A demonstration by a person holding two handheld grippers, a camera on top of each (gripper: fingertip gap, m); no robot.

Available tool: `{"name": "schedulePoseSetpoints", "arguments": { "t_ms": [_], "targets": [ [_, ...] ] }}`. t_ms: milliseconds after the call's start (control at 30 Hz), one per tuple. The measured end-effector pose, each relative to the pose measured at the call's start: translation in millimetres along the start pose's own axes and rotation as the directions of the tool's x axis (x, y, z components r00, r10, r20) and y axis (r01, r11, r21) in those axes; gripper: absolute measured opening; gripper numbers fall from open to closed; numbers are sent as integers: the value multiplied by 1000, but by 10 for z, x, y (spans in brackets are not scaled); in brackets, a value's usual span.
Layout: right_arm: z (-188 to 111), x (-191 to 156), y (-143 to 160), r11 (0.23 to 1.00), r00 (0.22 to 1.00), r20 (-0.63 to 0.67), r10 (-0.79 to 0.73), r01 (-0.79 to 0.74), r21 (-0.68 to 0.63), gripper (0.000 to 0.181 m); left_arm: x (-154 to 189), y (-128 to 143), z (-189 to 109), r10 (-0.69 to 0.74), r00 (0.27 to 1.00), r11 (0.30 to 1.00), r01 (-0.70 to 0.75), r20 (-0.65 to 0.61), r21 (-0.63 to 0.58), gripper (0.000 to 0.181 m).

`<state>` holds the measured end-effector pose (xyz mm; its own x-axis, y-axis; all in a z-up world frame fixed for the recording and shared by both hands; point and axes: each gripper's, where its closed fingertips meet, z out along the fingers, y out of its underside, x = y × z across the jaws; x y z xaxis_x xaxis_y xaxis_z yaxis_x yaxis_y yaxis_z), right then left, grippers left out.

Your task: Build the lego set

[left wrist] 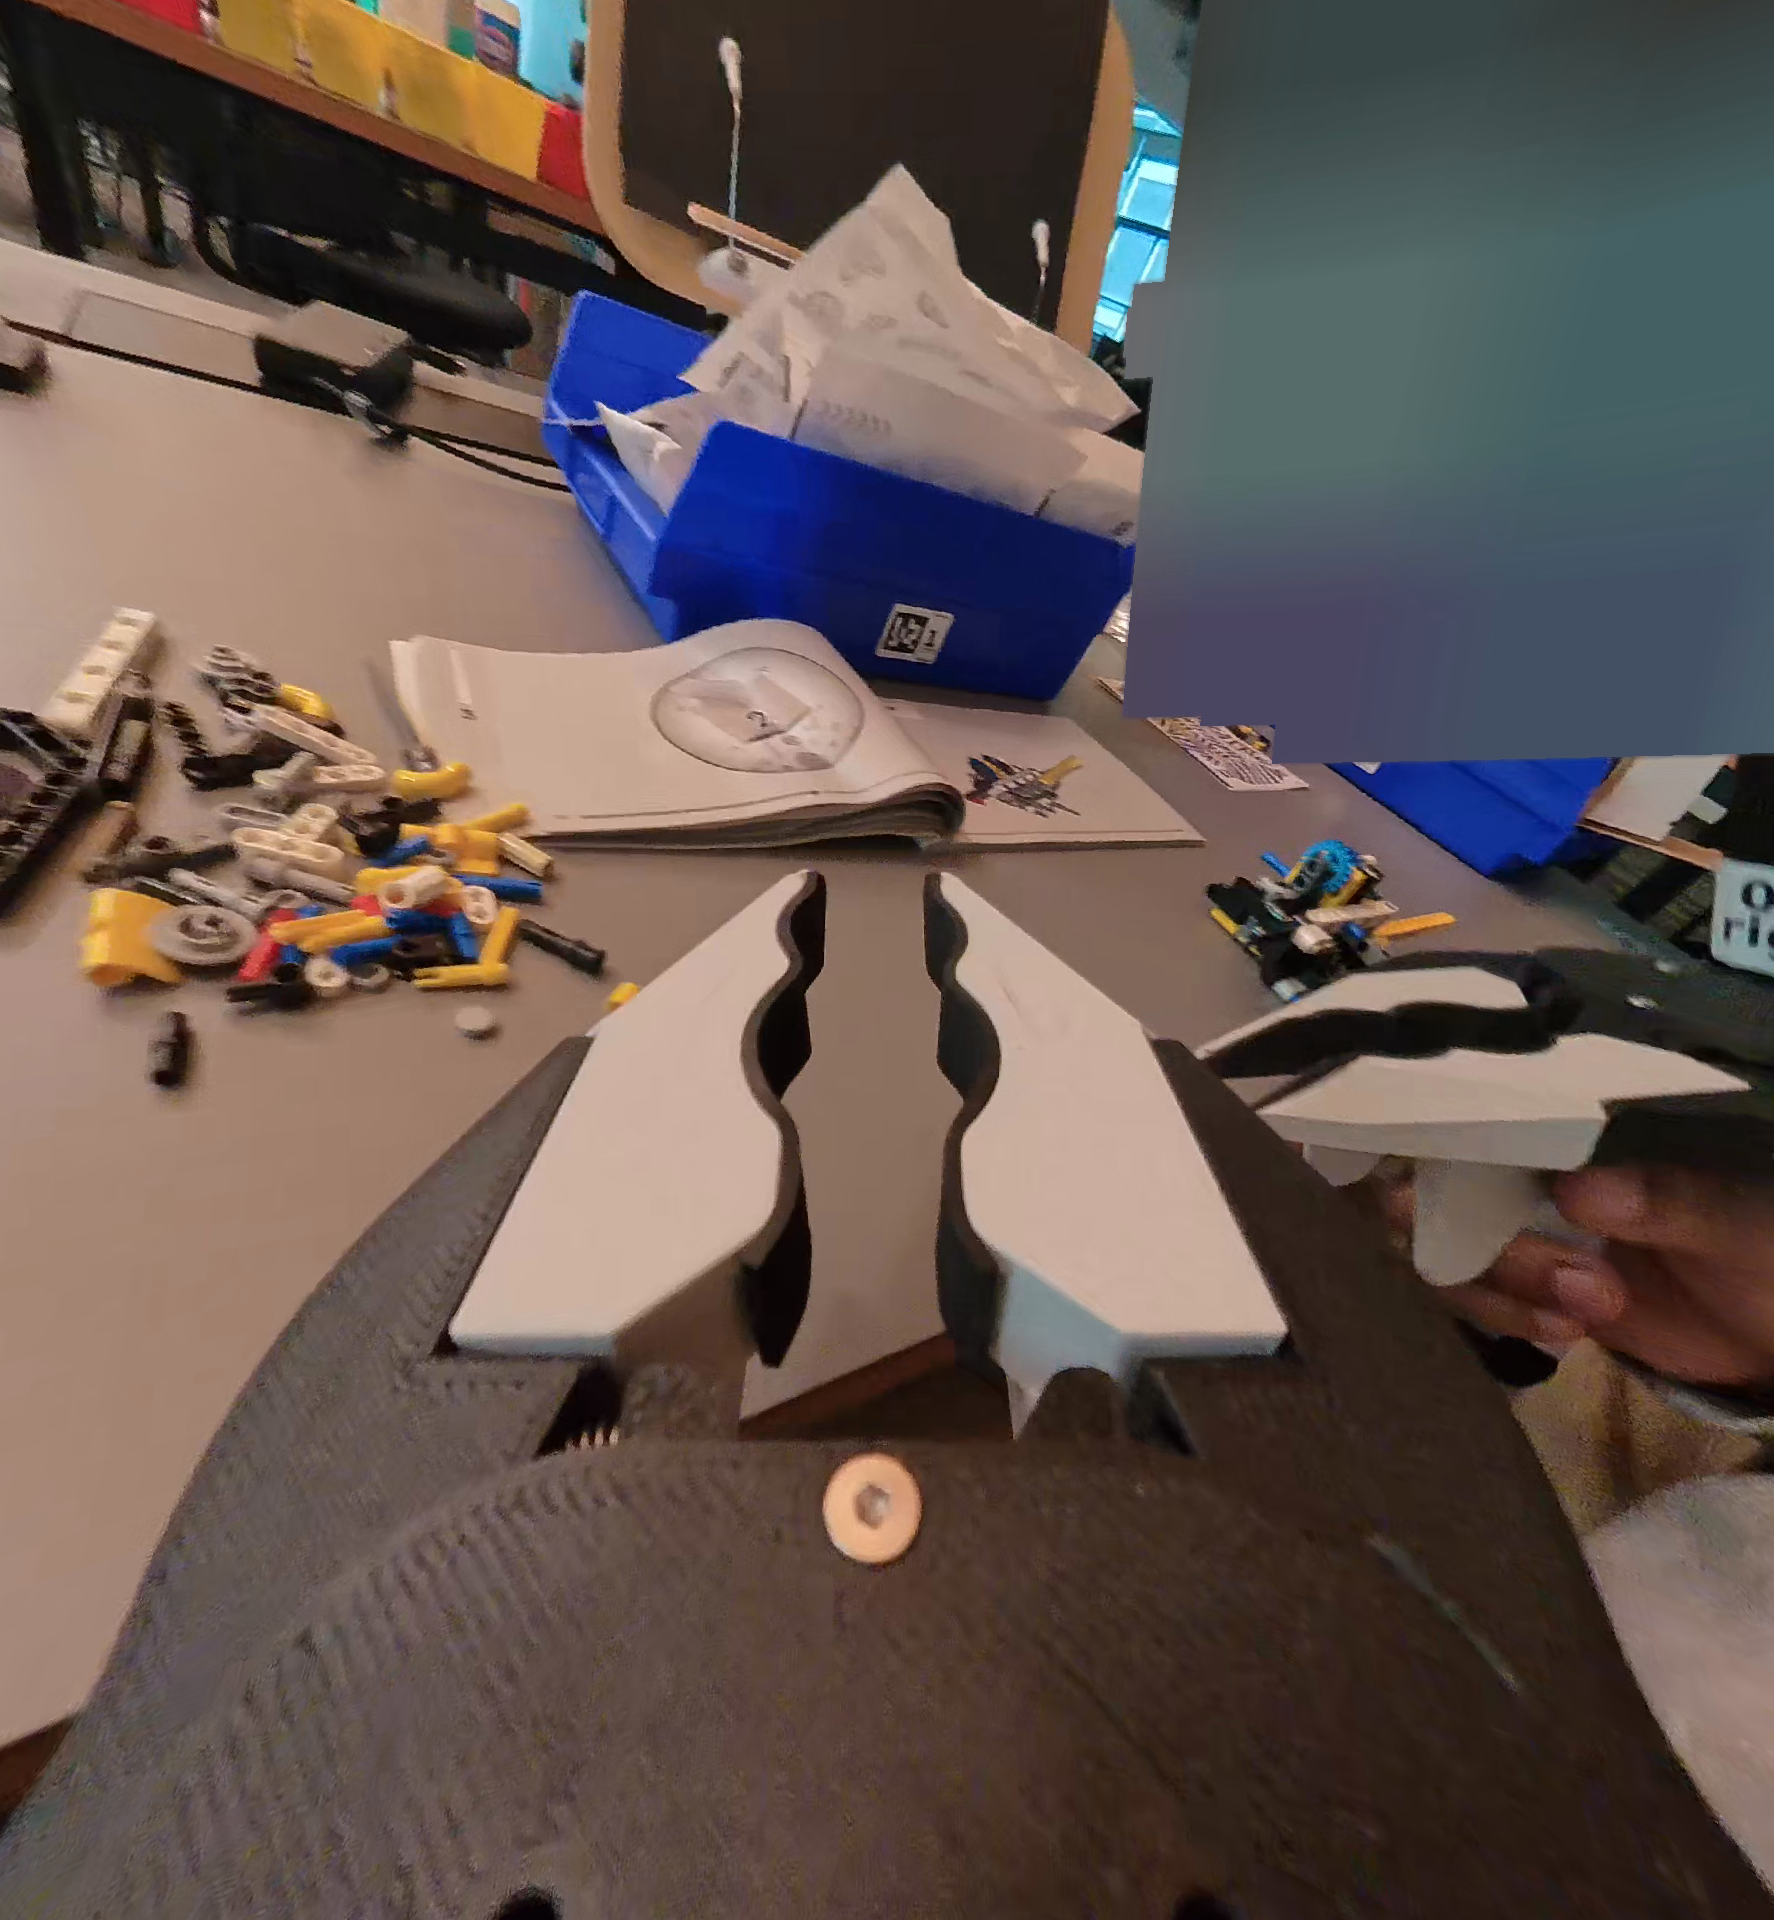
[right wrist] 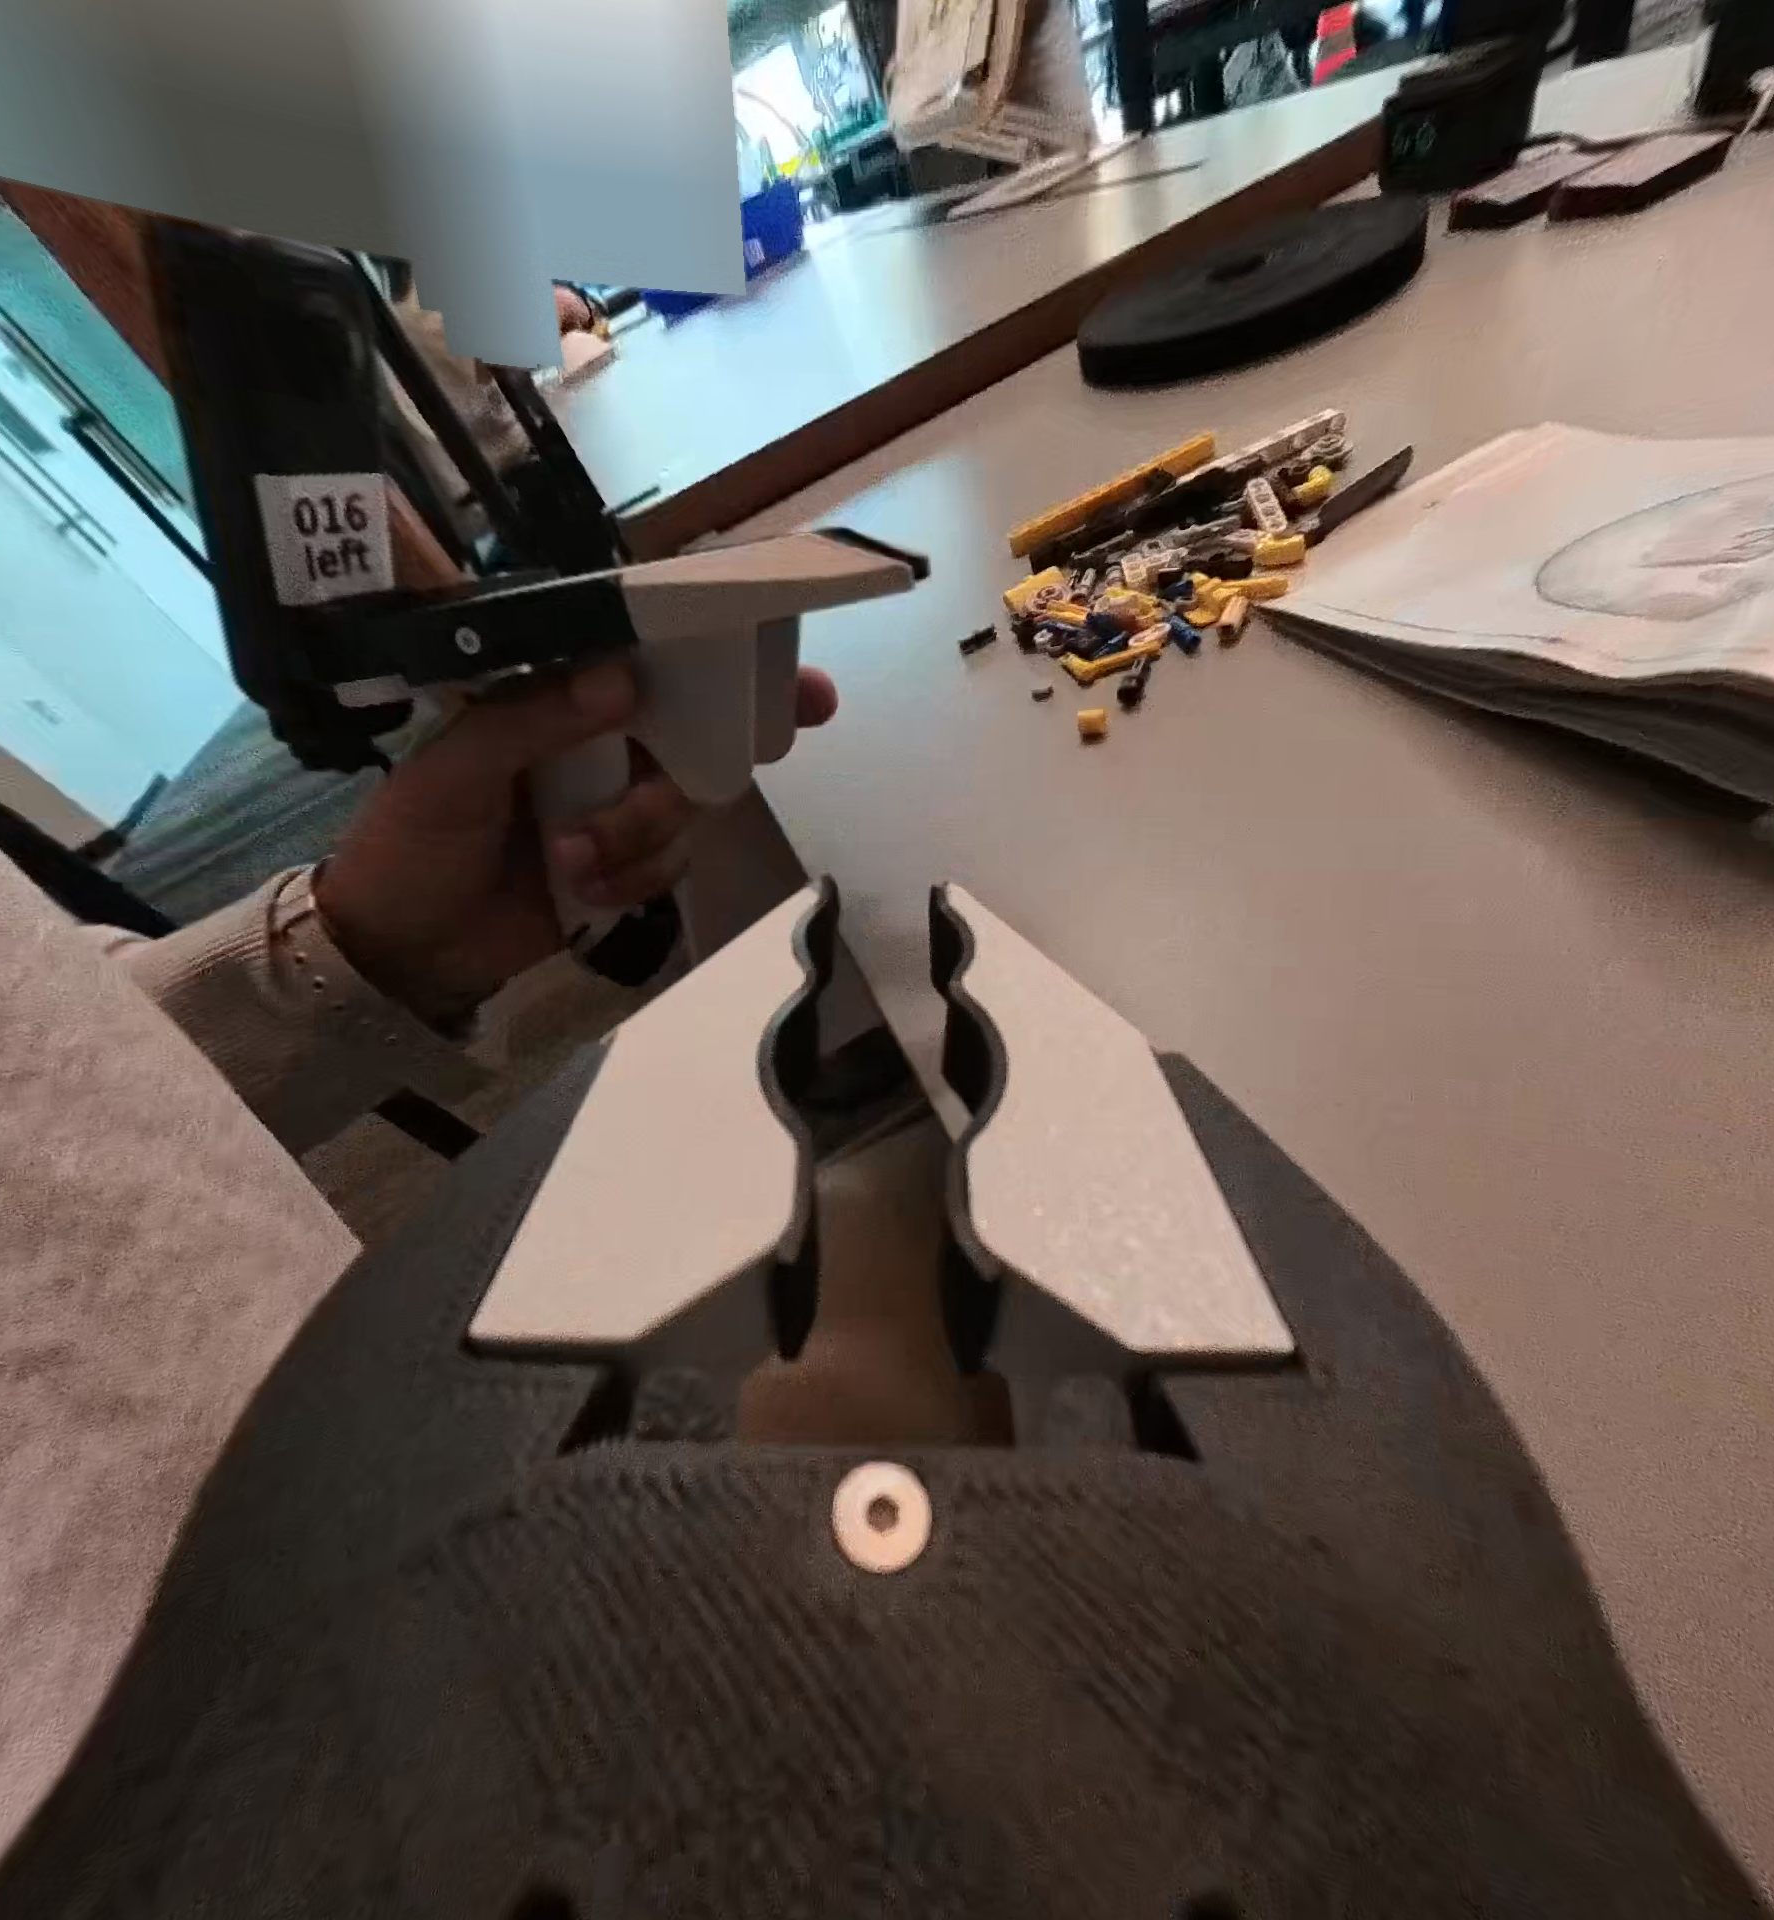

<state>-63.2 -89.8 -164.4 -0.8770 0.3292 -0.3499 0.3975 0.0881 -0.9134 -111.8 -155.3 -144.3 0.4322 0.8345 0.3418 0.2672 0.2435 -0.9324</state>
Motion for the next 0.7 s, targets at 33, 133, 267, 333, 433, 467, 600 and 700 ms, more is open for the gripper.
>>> {"name": "schedulePoseSetpoints", "arguments": {
  "t_ms": [33, 133, 267, 333, 433, 467, 600, 700],
  "targets": [
    [100, 43, -40, 1000, 1000, -3, -4, 4, -25, 15, -68, -23, -2, 8, 1000, 1000, -8, 12, 2, 17],
    [337, 144, -238, 1000, 1000, 2, 1, -1, -18, 16, -419, -255, -61, 119, 978, 989, -133, 171, 69, 15],
    [548, 143, -294, 999, 998, 48, 35, -33, -40, 20, -700, -826, -229, 375, 803, 857, -490, 462, 157, 0],
    [650, 218, -140, 990, 1000, 1, 25, -24, -140, 25, -792, -958, -171, 372, 803, 844, -501, 466, 191, 0],
    [750, 276, 184, 939, 1000, -14, 25, -28, -344, 31, -1125, -934, 127, 267, 893, 930, -338, 361, 148, 0],
    [764, 235, 194, 933, 999, 5, 42, -37, -357, 33, -1227, -953, 195, 232, 913, 946, -292, 335, 140, 0],
    [747, 176, 50, 960, 999, 0, -38, 37, -279, 32, -1551, -1082, 330, 205, 921, 957, -260, 330, 130, 0],
    [672, 52, -41, 966, 994, 11, -108, 107, -233, 32, -1652, -1119, 383, 242, 908, 950, -293, 343, 106, 0]
  ]
}}
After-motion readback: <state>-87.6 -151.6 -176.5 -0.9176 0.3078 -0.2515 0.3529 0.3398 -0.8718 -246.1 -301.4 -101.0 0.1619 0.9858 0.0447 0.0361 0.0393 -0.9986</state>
